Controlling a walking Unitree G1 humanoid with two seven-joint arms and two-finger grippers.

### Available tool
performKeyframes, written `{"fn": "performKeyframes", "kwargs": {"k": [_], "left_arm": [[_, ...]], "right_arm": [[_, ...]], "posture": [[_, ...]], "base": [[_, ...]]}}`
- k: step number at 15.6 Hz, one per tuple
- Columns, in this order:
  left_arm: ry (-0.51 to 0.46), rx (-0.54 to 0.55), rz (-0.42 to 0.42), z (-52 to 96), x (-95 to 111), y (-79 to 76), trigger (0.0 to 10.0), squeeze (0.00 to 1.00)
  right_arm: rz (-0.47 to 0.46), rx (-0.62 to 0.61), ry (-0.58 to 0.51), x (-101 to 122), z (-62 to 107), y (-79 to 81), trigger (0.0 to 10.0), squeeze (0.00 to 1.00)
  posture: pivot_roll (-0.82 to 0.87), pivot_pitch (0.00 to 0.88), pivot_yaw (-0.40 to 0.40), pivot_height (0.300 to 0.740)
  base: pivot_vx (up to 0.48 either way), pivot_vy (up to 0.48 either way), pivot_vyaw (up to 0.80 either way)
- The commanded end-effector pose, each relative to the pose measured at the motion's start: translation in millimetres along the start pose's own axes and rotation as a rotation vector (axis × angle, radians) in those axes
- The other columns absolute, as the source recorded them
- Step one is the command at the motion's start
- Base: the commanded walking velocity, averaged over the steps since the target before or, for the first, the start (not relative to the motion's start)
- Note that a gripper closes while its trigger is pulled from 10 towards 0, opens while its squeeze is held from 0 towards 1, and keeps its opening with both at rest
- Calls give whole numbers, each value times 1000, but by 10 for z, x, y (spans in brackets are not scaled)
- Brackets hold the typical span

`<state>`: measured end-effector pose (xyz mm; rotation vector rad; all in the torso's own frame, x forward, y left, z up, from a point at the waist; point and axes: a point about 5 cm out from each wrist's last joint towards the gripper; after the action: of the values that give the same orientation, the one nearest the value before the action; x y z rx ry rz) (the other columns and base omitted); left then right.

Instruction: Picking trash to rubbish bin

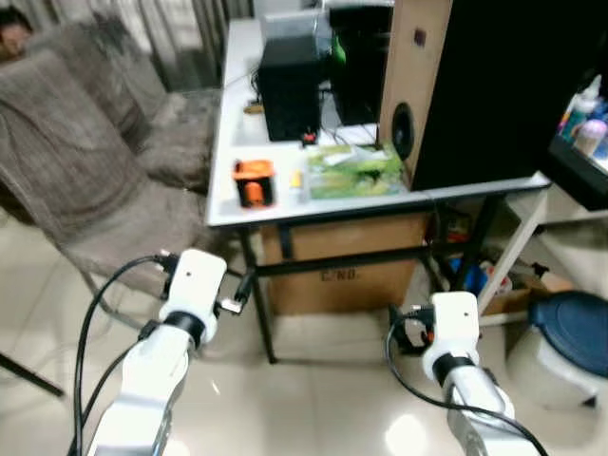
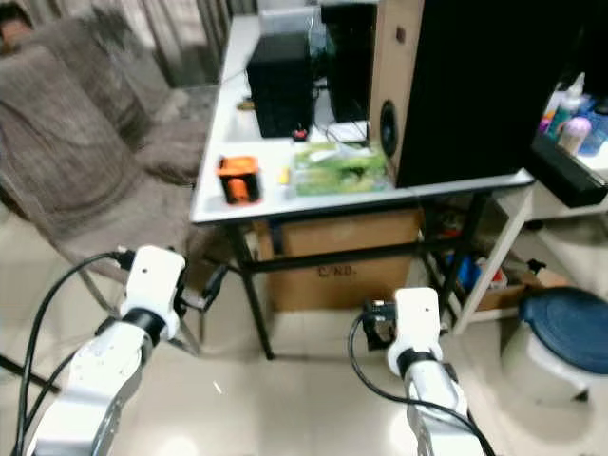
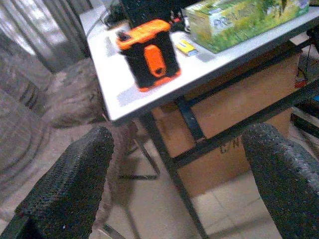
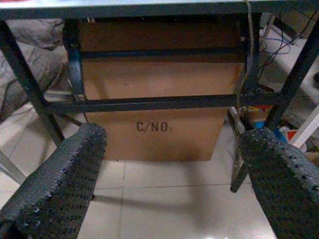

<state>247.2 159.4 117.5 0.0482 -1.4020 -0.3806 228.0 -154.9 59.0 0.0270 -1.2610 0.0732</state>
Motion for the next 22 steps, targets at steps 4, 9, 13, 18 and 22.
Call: {"fn": "performKeyframes", "kwargs": {"k": [4,9,13,18,22], "left_arm": [[-20,36,-36,-5,81,134,10000,0],[-106,84,-67,-58,378,272,10000,0],[-253,118,-76,-40,903,398,10000,0],[-251,117,-100,-39,1120,485,10000,0],[-228,120,-97,-51,1092,484,10000,0]], "right_arm": [[-16,36,-51,168,-120,81,10000,0],[-14,109,-200,665,-229,149,10000,0],[-69,253,-370,1223,-198,209,10000,0],[-108,288,-353,1230,-149,244,10000,0],[-107,275,-343,1200,-134,223,10000,0]], "posture": [[-83,3,31,740],[-73,0,25,740],[-51,0,20,740],[-47,0,34,740],[-50,0,33,740]], "base": [[0,419,800],[0,418,800],[0,417,800],[0,402,800],[0,398,800]]}}
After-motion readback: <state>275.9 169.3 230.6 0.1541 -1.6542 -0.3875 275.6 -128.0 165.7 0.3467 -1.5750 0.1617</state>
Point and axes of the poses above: a point about 5 cm out from each wrist's last joint towards the gripper, its own z axis pointing back from the gripper into the wrist, its own x axis along the axis of the wrist's last joint, y = z × x
